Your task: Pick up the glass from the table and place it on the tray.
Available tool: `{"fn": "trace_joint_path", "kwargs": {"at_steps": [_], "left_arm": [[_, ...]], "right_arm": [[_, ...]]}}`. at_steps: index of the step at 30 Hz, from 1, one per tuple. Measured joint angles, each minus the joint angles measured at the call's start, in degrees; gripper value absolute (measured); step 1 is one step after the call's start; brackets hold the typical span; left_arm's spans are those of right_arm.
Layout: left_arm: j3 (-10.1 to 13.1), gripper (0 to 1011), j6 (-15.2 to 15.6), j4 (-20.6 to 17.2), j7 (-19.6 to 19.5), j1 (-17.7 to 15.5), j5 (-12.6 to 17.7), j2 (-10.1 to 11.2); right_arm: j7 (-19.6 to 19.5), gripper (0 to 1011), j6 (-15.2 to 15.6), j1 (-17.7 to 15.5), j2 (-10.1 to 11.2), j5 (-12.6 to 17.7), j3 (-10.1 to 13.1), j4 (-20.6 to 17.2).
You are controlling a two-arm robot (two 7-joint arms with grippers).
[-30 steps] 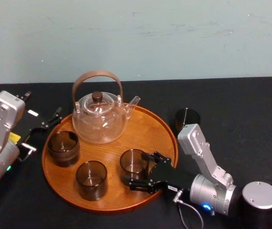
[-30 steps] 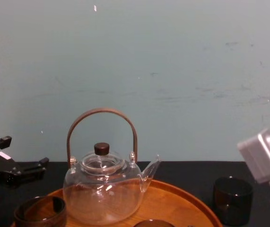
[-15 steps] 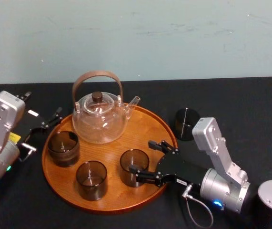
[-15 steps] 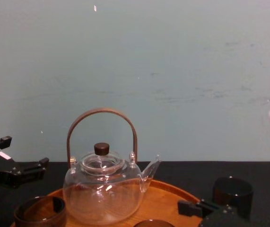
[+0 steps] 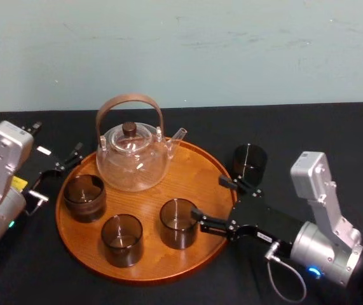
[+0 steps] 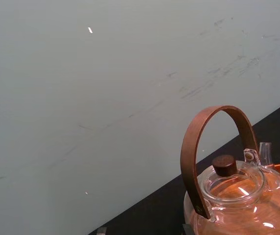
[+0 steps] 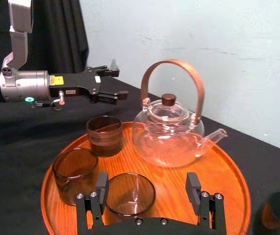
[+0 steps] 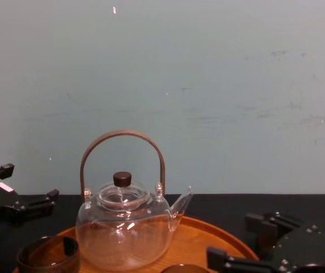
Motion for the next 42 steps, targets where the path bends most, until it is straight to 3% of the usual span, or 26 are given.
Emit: {"fn": "trace_joint_path", "kwargs": {"at_steps": [25, 42], "left_arm": [[0.00, 1001, 0.00, 0.00, 0.00, 0.00, 0.00, 0.00], [0.00, 1002, 0.00, 0.00, 0.00, 0.00, 0.00, 0.00]], "right_arm": [[-3.14, 1002, -2.28, -7.14, 2.28, 2.14, 8.73, -1.12], [-4.64, 1002, -1.74, -7.27, 1.28, 2.48, 12.78, 2.34]]}}
